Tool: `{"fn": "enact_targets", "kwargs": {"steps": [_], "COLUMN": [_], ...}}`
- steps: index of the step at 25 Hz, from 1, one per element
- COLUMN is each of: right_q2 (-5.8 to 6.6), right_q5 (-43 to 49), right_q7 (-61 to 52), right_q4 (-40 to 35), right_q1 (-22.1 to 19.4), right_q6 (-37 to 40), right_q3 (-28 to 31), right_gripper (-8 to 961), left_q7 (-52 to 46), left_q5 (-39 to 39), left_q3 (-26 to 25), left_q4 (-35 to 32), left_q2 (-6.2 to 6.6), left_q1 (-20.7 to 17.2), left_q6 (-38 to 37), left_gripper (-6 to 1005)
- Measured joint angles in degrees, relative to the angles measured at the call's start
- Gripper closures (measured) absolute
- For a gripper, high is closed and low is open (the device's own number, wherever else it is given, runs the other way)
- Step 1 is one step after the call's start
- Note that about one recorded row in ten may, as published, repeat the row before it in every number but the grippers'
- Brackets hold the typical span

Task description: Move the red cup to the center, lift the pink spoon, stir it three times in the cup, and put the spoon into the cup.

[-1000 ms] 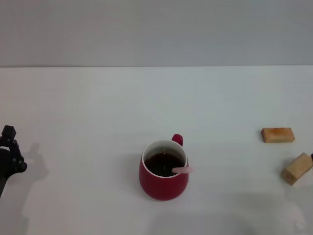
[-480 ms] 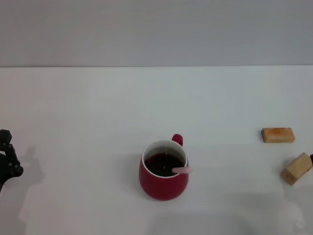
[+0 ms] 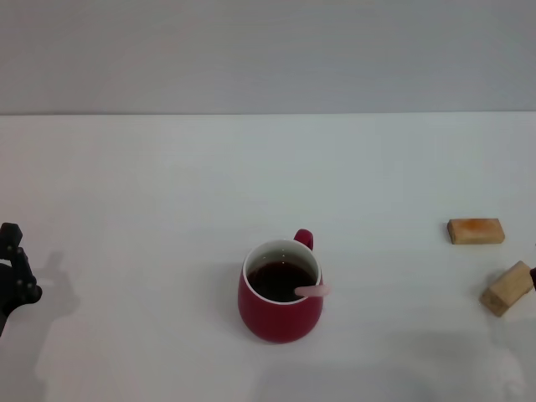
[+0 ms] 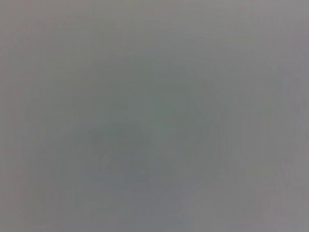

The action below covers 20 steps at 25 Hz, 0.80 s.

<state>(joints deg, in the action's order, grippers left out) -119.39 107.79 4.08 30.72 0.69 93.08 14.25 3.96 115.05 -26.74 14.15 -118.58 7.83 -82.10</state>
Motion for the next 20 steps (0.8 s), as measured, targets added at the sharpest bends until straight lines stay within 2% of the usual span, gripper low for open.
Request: {"fn": "enact_targets", "kwargs": {"steps": [5, 12, 19, 20], "right_q2": [0.18, 0.04, -0.06, -0.08], "right_q5": [-1.2, -3.5, -6.0, -6.0], "right_q7": [-0.2, -1.6, -1.4, -1.4], "right_q4": [0.2, 0.4, 0.4, 0.4], "right_q1": [0.6, -0.2, -0.5, -0.6], "right_q6": [-2.6, -2.7, -3.2, -3.0], "right_q3": [-0.1, 0.5, 0.0, 0.0], "right_gripper": [393, 289, 128, 128], "left_q7": [0.0, 0.0, 0.0, 0.0], "left_q5": [0.0, 0.0, 0.0, 0.0], "left_q3": [0.0, 0.1, 0.2, 0.2], "left_q4": [0.6, 0.6, 0.6, 0.6], "left_q2": [0.00, -0.02, -0.07, -0.06], "left_q1": [0.1, 0.4, 0.5, 0.5], "left_q6": [0.1, 0.4, 0.4, 0.4], "left_gripper": [1001, 1001, 1001, 1001]}}
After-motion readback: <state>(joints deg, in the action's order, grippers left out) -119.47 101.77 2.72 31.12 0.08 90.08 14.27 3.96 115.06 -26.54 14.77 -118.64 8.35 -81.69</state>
